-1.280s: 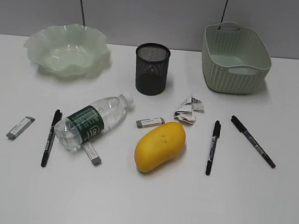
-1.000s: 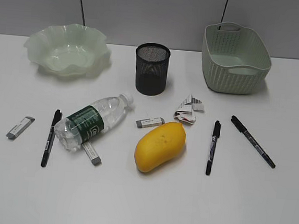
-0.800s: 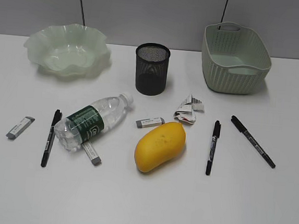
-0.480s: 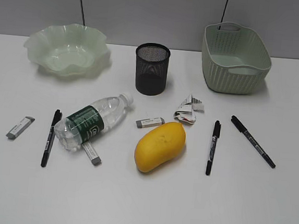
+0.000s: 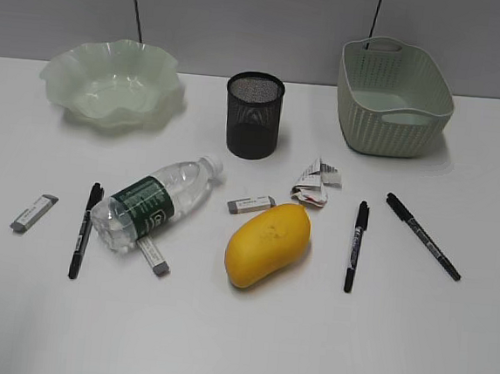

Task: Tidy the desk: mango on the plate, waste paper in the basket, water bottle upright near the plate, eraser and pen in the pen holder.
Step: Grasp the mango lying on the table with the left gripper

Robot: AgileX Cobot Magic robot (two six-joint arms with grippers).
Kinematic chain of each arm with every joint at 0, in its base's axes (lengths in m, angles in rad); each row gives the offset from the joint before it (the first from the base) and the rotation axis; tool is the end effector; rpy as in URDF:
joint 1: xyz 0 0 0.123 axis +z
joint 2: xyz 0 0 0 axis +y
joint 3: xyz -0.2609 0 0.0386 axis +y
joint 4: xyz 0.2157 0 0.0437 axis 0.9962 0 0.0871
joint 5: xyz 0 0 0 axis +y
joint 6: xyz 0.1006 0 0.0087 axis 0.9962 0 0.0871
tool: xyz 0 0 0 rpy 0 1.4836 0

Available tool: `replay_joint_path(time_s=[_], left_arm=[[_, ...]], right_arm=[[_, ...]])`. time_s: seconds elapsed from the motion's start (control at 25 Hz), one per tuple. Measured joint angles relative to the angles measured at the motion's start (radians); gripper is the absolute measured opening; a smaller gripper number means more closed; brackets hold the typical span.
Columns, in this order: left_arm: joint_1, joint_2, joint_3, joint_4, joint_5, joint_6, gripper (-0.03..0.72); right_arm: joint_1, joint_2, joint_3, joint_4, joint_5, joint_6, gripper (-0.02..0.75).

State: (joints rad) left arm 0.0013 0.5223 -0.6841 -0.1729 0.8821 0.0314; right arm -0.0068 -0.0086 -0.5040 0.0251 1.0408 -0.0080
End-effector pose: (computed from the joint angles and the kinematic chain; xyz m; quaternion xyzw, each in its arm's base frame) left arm 0.0801 -0.0133 0.3058 -0.0055 0.8889 -0.0769 0.4515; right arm -0.0034 0.0022 0.2601 -0.0009 0.8446 0.0086 0.5354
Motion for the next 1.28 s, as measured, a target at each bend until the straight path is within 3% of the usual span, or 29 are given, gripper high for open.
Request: replay_joint_path(time_s=[0.2,0.36,0.84,1.08,1.28], left_arm=[[-0.009,0.236,-0.062,-0.186,-0.012,0.126,0.575],[-0.068,0.397,-0.115,-0.262,-0.019,0.191,0.575],[-0.471,0.678,-0.158,-0.279,-0.192,0.202,0.575],[-0.599,0.832,-0.186,-0.279,-0.243,0.201,0.575],[-0.674,0.982,-0.304,-0.223,-0.223,0.143,0.575]], right_arm=[[0.000,0.000,0.000,0.000,0.000,0.000,0.550],[0.000,0.000,0.000,0.000,0.000,0.000,0.550],[0.000,0.000,0.000,0.000,0.000,0.000,0.550],[0.000,0.000,0.000,0.000,0.000,0.000,0.550],[0.000,0.000,0.000,0.000,0.000,0.000,0.550]])
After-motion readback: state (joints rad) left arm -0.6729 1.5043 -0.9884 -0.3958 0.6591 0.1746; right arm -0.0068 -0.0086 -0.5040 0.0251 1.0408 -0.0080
